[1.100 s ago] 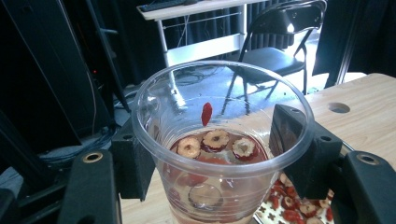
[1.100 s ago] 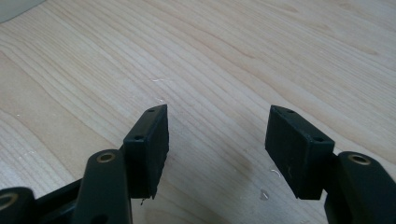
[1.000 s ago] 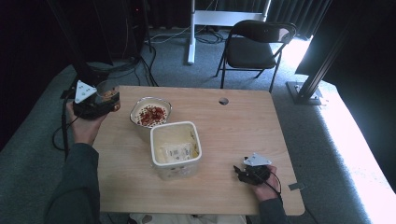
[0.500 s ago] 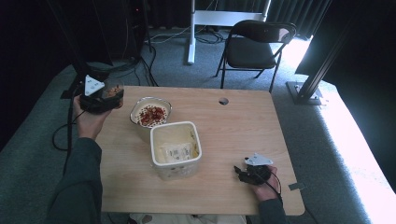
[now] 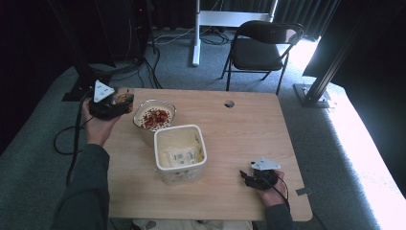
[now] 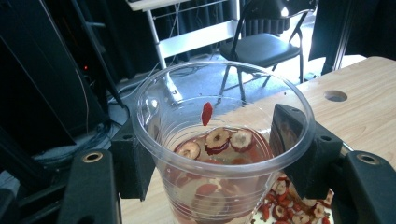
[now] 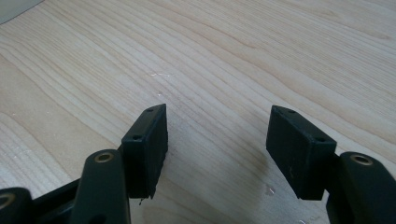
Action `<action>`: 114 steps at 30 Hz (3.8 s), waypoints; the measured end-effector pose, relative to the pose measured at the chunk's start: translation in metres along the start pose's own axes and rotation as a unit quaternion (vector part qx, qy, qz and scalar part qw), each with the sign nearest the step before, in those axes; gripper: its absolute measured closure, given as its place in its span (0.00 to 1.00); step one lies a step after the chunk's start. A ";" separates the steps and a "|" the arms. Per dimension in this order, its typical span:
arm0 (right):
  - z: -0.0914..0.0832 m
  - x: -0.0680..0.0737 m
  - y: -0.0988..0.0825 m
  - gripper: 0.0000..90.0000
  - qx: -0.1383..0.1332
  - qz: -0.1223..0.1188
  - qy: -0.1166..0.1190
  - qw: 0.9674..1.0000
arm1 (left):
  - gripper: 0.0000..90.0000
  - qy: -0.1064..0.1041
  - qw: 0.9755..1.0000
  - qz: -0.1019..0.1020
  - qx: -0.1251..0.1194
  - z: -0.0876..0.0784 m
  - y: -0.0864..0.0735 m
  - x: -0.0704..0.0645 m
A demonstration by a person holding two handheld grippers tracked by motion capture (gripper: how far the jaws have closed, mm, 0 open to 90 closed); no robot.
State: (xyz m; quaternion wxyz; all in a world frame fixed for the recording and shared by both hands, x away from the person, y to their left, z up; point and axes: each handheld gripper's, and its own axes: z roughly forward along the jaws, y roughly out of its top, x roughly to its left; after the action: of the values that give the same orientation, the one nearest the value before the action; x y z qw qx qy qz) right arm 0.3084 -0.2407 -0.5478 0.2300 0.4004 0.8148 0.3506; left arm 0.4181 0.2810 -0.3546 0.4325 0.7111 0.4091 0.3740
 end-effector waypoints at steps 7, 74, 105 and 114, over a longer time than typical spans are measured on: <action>0.000 0.000 0.000 0.42 0.000 0.000 0.002 1.000 | 0.40 0.008 1.000 -0.002 -0.001 -0.003 0.000 0.005; -0.003 0.003 -0.003 0.43 -0.002 0.002 0.004 1.000 | 0.40 0.100 0.912 0.358 0.171 0.047 0.014 -0.068; -0.003 0.003 -0.003 0.43 -0.002 -0.001 0.006 1.000 | 0.40 0.145 0.836 0.490 0.201 0.054 0.008 -0.085; -0.003 0.003 -0.003 0.43 -0.002 0.000 0.007 1.000 | 0.40 0.146 0.826 0.505 0.203 0.055 0.008 -0.087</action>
State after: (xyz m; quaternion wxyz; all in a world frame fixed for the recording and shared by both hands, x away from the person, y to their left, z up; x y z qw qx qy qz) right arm 0.3032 -0.2411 -0.5483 0.2253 0.3974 0.8157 0.3550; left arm 0.4349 0.1825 -0.3813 -0.0352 0.8275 0.1180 0.5478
